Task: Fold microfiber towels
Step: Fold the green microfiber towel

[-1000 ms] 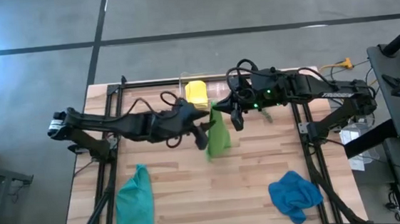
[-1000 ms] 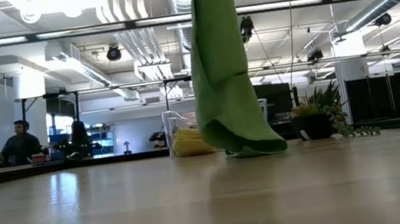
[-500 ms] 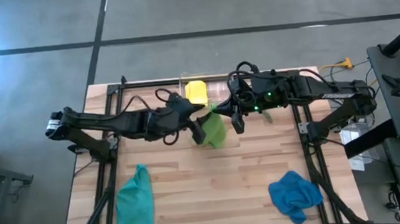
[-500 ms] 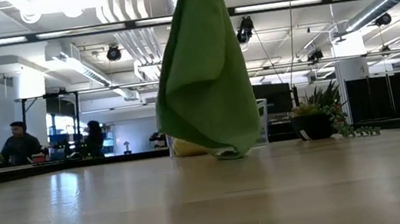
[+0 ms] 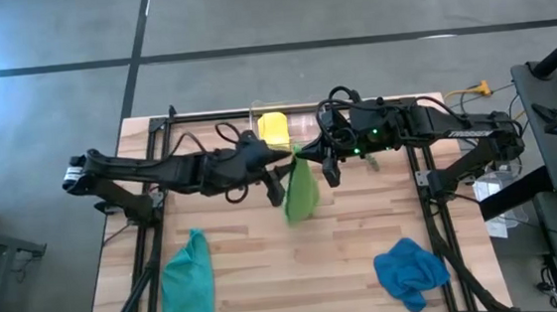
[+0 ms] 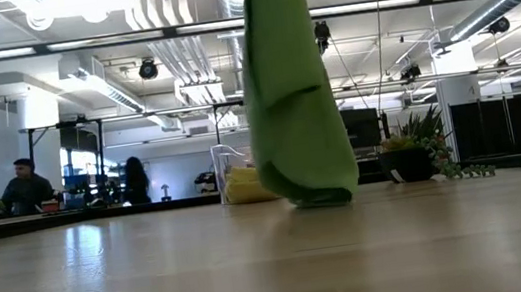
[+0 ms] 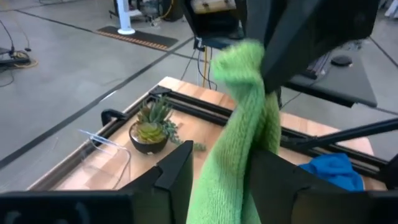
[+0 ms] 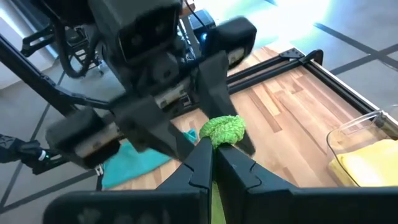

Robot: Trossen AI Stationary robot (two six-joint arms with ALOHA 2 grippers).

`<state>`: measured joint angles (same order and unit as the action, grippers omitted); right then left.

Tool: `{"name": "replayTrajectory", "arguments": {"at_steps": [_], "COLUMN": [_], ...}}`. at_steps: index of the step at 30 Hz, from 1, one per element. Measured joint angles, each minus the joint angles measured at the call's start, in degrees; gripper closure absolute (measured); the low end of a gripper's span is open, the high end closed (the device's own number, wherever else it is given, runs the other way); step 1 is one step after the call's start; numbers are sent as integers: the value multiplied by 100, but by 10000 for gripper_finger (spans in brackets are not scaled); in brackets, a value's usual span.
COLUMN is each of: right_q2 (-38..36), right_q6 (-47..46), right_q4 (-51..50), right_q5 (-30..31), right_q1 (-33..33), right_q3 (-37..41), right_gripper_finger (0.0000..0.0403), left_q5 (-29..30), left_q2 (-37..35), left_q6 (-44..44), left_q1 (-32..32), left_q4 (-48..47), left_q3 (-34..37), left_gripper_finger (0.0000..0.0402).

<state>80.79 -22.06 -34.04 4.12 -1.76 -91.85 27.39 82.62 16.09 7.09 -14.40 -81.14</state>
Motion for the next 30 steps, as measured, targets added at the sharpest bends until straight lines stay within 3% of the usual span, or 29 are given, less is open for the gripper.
{"name": "replayTrajectory", "arguments": {"at_steps": [6, 10, 25, 30], "right_q2": [0, 0, -54, -79], "right_q6": [-31, -46, 6, 53], "right_q4": [42, 49, -2, -9], "right_q5": [2, 2, 2, 2], "right_q1": [0, 0, 0, 0], "right_q3": [0, 0, -222, -303], "right_gripper_finger": [394, 394, 394, 394], "left_q5": [25, 253, 529, 226], "left_q2": [168, 294, 508, 489], "left_q6": [184, 580, 789, 755], "left_q1": [-2, -2, -2, -2], "left_q4": [-2, -348, -1268, -1192], "left_q3": [0, 2, 241, 579], "left_gripper_finger": [288, 288, 289, 289]}}
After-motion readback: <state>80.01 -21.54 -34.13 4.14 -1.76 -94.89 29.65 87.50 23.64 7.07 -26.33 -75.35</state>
